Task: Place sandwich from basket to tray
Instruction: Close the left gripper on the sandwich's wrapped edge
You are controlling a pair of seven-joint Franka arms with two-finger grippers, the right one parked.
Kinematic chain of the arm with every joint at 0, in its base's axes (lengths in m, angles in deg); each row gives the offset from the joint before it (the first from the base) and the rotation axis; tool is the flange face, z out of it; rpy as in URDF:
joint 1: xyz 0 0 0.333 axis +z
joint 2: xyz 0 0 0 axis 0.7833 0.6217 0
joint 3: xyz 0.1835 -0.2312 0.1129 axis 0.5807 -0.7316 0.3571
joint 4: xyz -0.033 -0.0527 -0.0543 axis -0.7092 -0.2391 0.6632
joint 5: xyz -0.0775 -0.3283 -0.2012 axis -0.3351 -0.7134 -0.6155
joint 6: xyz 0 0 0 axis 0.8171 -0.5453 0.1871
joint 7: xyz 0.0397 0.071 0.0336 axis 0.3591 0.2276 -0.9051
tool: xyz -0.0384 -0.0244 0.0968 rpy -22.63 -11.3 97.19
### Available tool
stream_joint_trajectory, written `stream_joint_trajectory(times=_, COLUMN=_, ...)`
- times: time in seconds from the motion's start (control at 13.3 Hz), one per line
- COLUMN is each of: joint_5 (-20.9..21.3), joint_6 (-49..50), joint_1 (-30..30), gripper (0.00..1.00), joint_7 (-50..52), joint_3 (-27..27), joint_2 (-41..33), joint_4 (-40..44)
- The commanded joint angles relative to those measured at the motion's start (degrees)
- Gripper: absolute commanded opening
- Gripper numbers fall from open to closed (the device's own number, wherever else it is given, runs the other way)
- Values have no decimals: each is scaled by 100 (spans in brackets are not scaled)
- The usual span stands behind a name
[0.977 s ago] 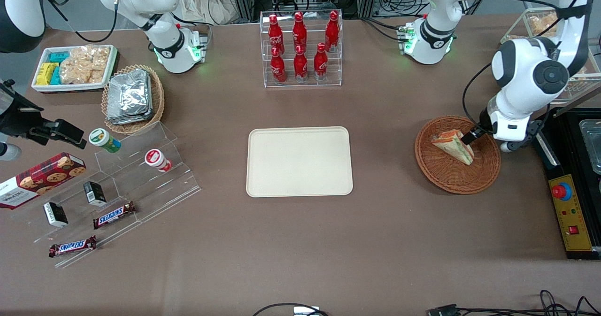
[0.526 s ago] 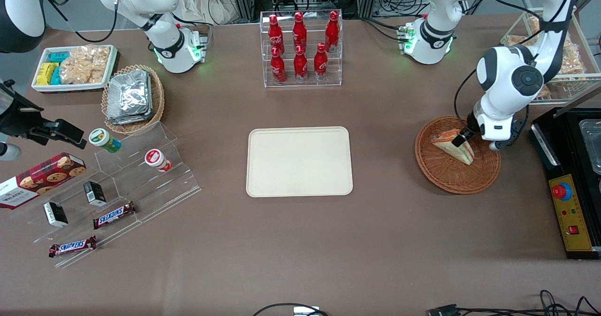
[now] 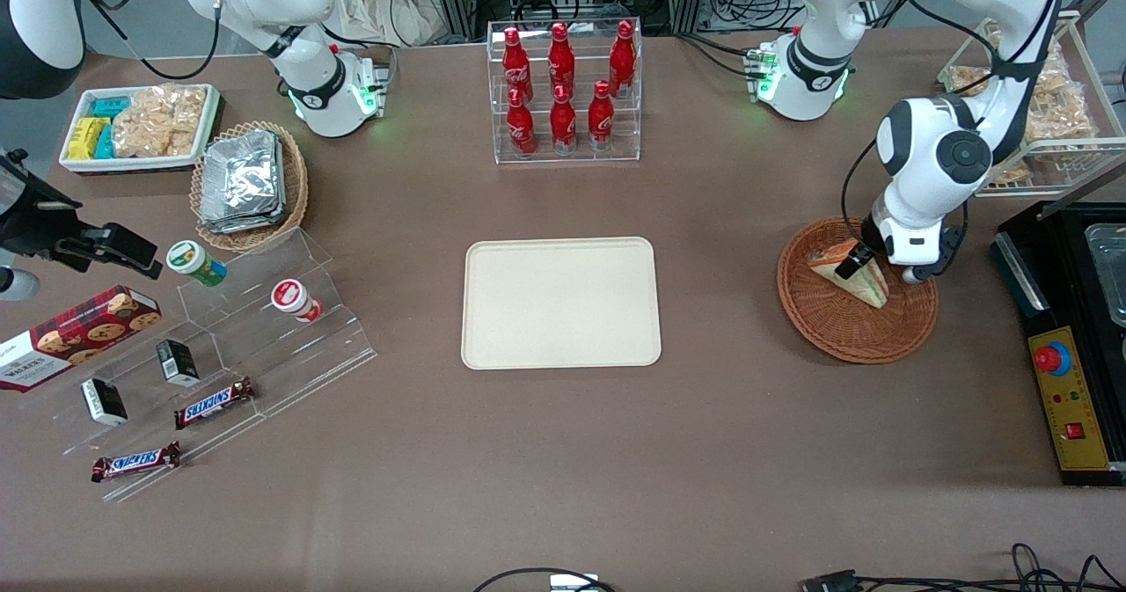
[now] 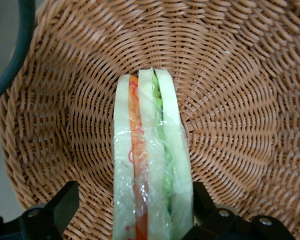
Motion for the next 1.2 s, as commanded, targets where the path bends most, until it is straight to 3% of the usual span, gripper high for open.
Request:
stream_joint_trajectory(times=0.0, joint_5=-64, joint_6=-131, joint_1=-26, gripper=100, joint_7=130, joint_3=4, joint_2=35, joint_4=-13)
stream_joint_trajectory(times=0.08, joint_5=-64, joint_6=-131, joint_1=-26, gripper=95, joint_7=121, joint_3=4, joint_2=35, joint_4=5)
stream_joint_trajectory(times=0.15, joint_5=-64, joint_6=-122, joint_1=-26, gripper=77, joint_7=130, joint_3=4, joint_2=35, joint_4=5)
stream_joint_trajectory(times=0.38, joint_5=-56, joint_6=-114, joint_1=-35, gripper=7, joint_7=60, joint_3=-5, joint_2=35, joint_4=40)
stream_joint_trajectory(times=0.45, joint_5=-55, joint_6=-96, joint_1=-35, gripper=0, joint_7=68, joint_3=-5, joint_2=18, joint_4=57)
stream_joint_trajectory(times=0.75, joint_5=-21, joint_6=183, joint_1=-52, gripper=0, joint_7=25, joint_3=-14, joint_2=-245, joint_4=215)
stream_joint_trajectory(times=1.13, joint_5=15, joint_6=2334, joint_1=-96, gripper=0, joint_7=-781, joint_3=-172, joint_2=-641, joint_4=1452)
